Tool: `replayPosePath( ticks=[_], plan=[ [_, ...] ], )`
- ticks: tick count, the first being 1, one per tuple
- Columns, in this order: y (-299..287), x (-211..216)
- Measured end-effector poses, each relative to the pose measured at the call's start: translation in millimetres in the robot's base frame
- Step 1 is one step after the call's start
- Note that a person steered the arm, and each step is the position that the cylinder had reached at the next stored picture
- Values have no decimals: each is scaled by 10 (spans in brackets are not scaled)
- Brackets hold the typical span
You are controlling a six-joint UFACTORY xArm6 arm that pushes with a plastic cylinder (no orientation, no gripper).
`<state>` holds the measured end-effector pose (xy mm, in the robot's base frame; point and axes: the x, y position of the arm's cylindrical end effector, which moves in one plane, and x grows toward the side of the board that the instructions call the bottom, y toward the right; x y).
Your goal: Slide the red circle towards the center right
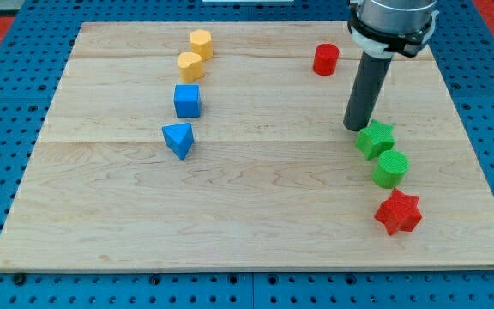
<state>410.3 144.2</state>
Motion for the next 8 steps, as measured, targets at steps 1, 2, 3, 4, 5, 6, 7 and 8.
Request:
replayPosePath(
  ticks=[1,2,3,4,5,6,7,8],
  plan=[
    [-46,-417],
    [-565,-826],
    [-1004,-1159],
    [-890,-1480],
    [-267,-1357],
    [228,-888],
    [267,-831],
    [337,-1106]
  ],
)
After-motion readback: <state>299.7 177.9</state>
